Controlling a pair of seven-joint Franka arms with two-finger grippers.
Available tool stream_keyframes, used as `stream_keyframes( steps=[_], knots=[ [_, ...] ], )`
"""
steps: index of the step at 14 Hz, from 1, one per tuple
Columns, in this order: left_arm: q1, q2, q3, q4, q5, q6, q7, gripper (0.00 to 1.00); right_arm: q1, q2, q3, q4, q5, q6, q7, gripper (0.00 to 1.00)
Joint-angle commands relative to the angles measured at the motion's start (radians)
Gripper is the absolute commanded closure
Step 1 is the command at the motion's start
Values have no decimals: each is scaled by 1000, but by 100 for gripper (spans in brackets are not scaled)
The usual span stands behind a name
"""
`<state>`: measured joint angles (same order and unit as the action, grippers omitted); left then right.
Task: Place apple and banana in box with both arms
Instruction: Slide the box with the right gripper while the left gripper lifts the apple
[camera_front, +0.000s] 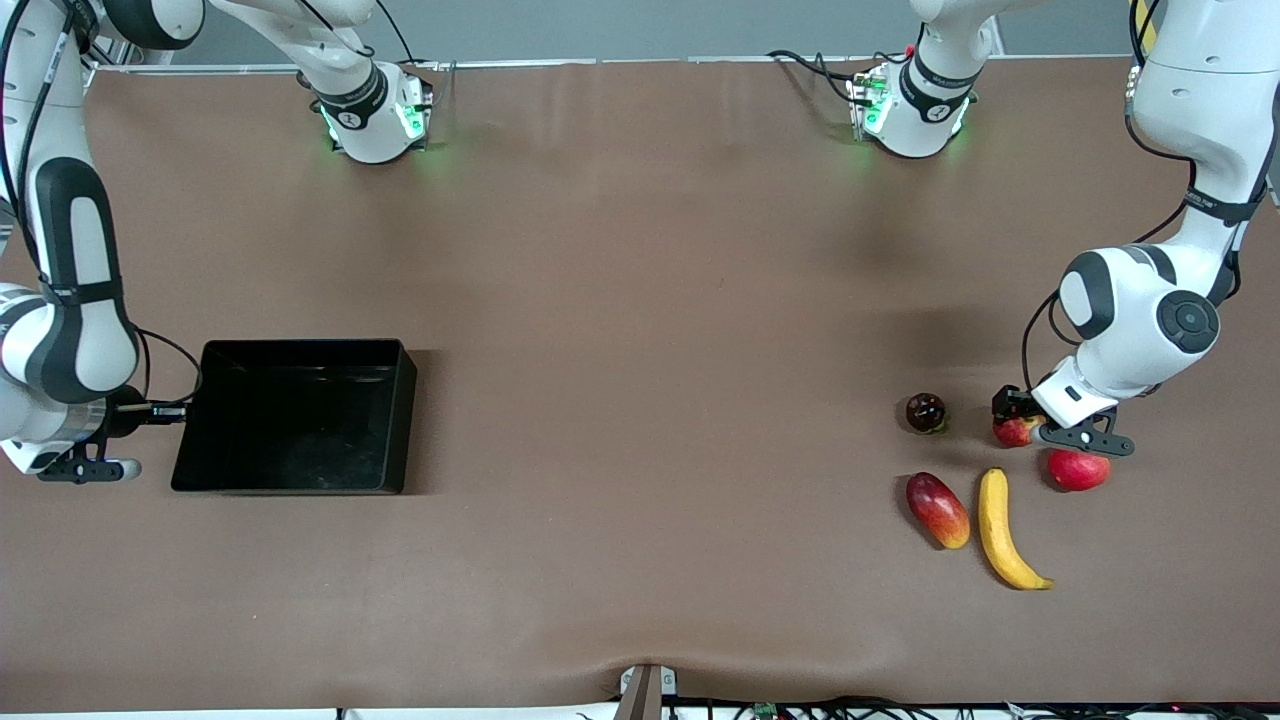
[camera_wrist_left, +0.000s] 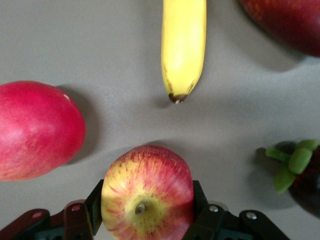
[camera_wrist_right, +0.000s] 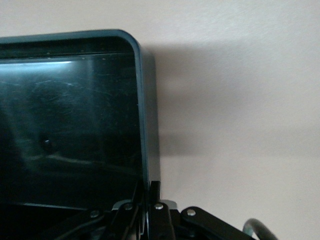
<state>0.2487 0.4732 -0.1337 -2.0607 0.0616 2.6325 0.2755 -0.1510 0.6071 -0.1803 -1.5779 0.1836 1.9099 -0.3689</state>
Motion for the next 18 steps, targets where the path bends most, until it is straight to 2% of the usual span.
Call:
stream_keyframes(
  steps=[1,5,9,15,18],
  knots=[
    [-3,-60,-12,-6,3,-5,-36,100,1,-21,4,85,78,-161,-15,100],
    [-5,-148,-24,1,4,-113,-59,100,27,-38,7,159,190,-322,-5,100],
    [-3,-220,-44,1,6,-210,-105,100,172,-107,4,157,195,-347,71,100],
    [-3,-343,-49,2,3,-353,-153,100,447,-135,4,161,197,-306,410,100],
    [-2,-386,-122,37,3,-471,-266,100,571,-127,4,150,201,-230,579,100]
  ],
)
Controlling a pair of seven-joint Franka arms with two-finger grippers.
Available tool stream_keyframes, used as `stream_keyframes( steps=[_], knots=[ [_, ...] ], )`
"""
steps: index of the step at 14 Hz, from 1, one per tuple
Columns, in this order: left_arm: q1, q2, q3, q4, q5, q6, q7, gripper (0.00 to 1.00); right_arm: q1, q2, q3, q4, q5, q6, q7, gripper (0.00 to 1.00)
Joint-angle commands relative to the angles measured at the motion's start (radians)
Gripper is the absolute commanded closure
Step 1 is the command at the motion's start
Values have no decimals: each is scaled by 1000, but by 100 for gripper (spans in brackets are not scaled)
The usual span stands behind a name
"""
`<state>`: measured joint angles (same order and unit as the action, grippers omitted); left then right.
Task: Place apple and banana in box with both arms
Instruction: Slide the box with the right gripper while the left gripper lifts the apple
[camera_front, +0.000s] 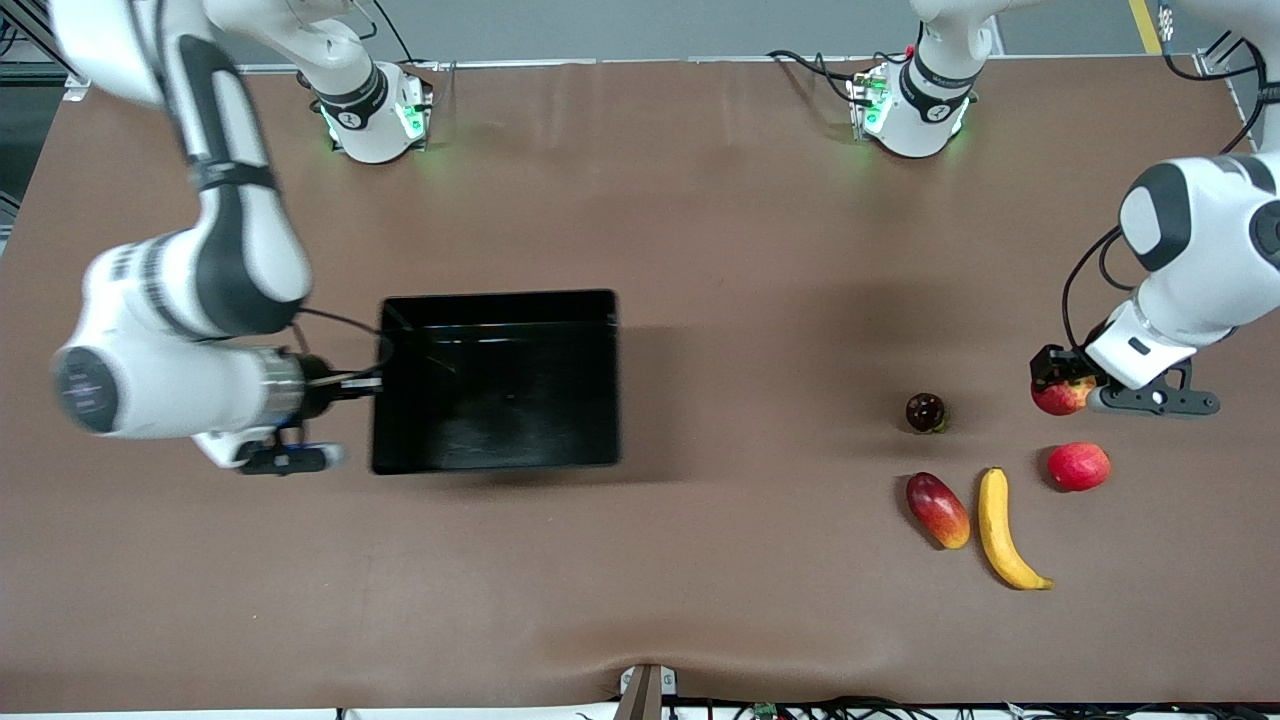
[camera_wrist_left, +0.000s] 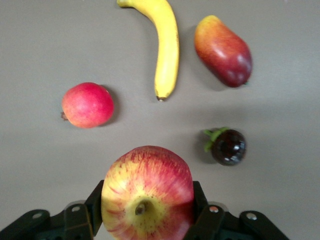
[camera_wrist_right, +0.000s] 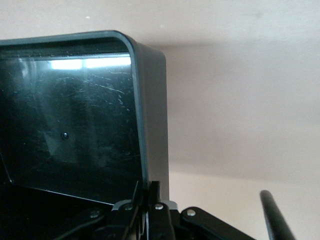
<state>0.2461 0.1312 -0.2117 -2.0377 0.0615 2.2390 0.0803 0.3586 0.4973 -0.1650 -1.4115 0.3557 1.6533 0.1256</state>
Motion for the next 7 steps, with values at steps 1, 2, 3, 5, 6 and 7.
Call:
stream_keyframes(
  steps=[1,2,3,5,6,7],
  knots=[
    [2,-50,-70,20,3,-114,-103,100,91,-11,-11,-17,34,48,130,100],
    [1,-64,-92,22,3,-120,-131,100,132,1,-11,-17,54,83,156,100],
    [1,-68,-119,22,3,-124,-173,100,166,18,-11,-17,89,123,185,100],
    [1,-74,-173,22,3,-133,-252,100,245,62,-11,-17,104,215,238,100],
    [1,-74,-204,24,3,-137,-298,100,262,85,-11,-17,112,244,244,100],
    [1,-71,-225,25,4,-137,-339,100,275,105,-11,-17,138,262,246,100]
  ],
)
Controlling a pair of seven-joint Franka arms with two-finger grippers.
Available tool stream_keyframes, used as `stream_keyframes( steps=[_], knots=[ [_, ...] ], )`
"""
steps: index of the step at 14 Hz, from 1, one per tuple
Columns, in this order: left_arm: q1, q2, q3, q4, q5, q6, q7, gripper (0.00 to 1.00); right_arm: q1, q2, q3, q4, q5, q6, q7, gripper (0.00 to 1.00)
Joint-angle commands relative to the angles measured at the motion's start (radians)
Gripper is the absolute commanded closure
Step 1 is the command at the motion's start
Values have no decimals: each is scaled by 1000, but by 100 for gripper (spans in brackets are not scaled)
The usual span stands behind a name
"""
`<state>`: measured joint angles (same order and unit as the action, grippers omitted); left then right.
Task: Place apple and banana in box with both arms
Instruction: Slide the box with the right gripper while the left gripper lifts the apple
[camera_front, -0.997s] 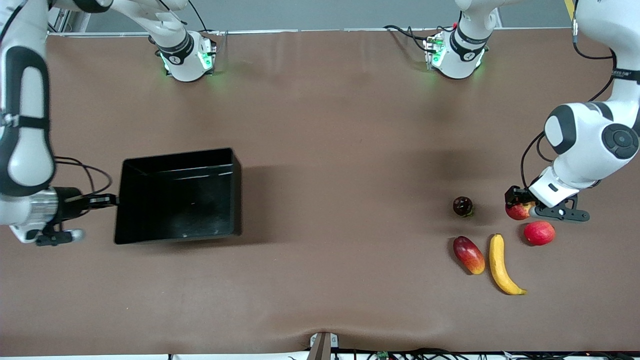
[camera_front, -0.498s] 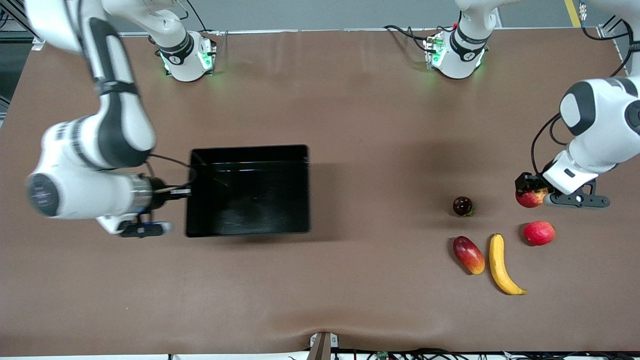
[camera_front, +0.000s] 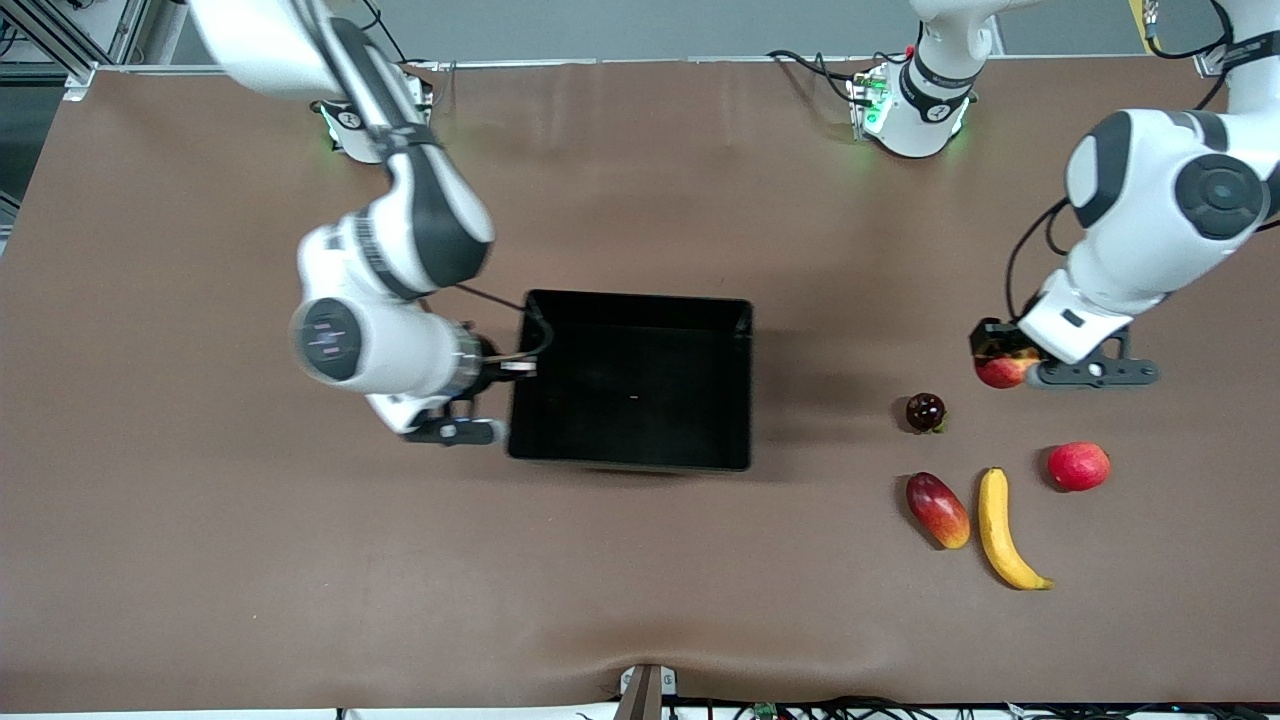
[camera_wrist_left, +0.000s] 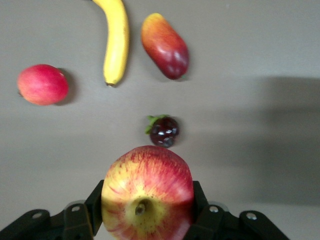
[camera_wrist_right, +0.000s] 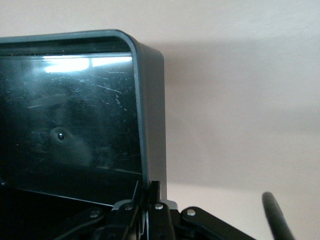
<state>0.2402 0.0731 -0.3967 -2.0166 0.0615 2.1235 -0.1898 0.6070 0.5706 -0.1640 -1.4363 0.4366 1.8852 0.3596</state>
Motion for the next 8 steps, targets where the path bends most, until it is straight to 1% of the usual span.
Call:
stream_keyframes(
  steps=[1,4,7,8],
  knots=[
    [5,-12,-65,6,4,-22,-98,100,55,44,-14,7,65,43,16,100],
    [4,2,-119,4,4,-19,-152,100,97,92,-12,4,70,124,67,100],
    [1,48,-194,4,11,-8,-239,100,143,124,-12,-36,73,233,84,100],
    [-4,65,-218,4,15,6,-267,100,151,132,-12,-39,76,258,129,100]
  ],
)
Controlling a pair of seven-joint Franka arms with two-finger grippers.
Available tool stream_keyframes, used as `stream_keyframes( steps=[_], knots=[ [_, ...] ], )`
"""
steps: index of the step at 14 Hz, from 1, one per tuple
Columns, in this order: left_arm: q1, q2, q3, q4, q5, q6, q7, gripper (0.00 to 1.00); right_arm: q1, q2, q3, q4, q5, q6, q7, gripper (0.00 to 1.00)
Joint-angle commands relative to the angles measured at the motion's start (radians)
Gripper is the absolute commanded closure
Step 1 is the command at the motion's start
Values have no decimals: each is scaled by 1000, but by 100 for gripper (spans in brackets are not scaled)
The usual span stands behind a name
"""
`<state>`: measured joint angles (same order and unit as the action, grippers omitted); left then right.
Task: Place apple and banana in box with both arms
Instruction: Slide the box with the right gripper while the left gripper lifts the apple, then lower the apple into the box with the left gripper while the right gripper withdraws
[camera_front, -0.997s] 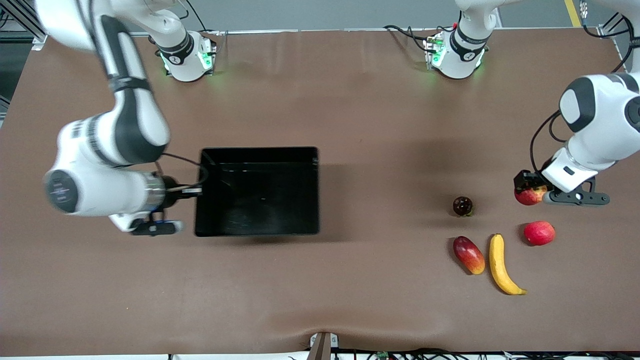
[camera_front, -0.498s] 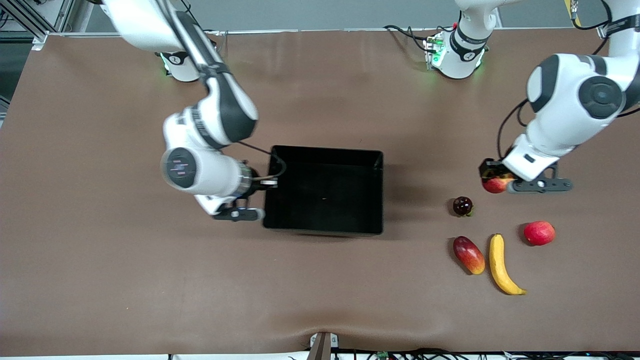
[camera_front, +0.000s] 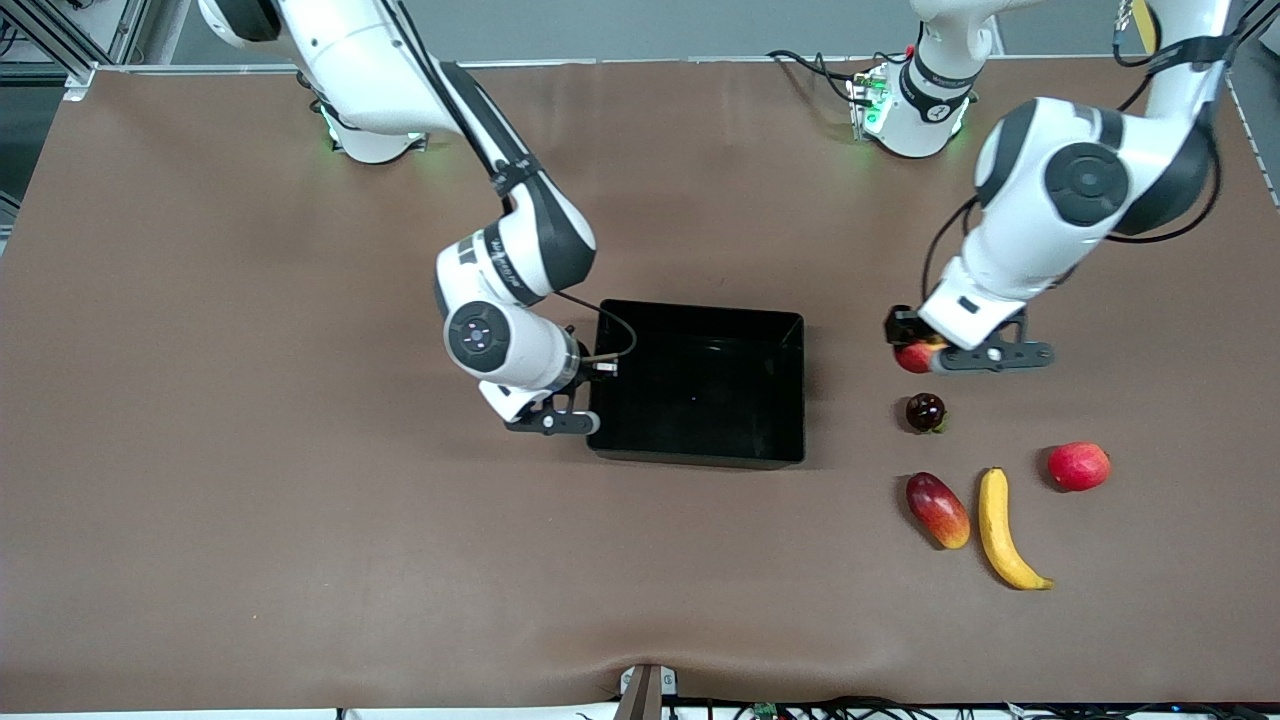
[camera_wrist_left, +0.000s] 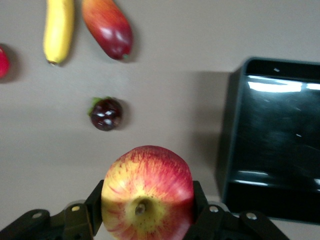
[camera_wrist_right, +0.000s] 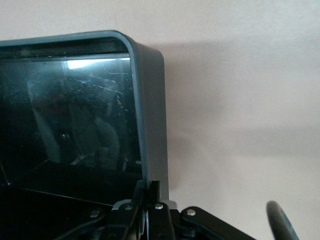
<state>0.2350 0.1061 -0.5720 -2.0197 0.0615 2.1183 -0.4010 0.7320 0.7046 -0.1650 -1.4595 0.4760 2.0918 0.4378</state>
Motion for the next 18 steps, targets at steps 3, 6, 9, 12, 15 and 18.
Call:
stream_keyframes(
  steps=[3,6,9,12,15,18],
  knots=[
    [-84,96,-57,-1,20,104,-126,100,46,13,-11,-12,36,79,75,85],
    [-155,171,-55,-1,67,196,-171,100,34,-13,-18,-2,-19,53,56,0],
    [-184,265,-57,19,236,222,-182,100,-22,-62,-30,69,-28,-141,58,0],
    [-189,357,-57,38,276,293,-190,100,-86,-70,-85,194,-36,-393,58,0],
    [-197,428,-55,47,331,321,-193,100,-121,-70,-174,324,-60,-579,56,0],
    [-226,460,-49,53,401,327,-260,100,-158,-124,-250,332,-63,-635,53,0]
  ],
)
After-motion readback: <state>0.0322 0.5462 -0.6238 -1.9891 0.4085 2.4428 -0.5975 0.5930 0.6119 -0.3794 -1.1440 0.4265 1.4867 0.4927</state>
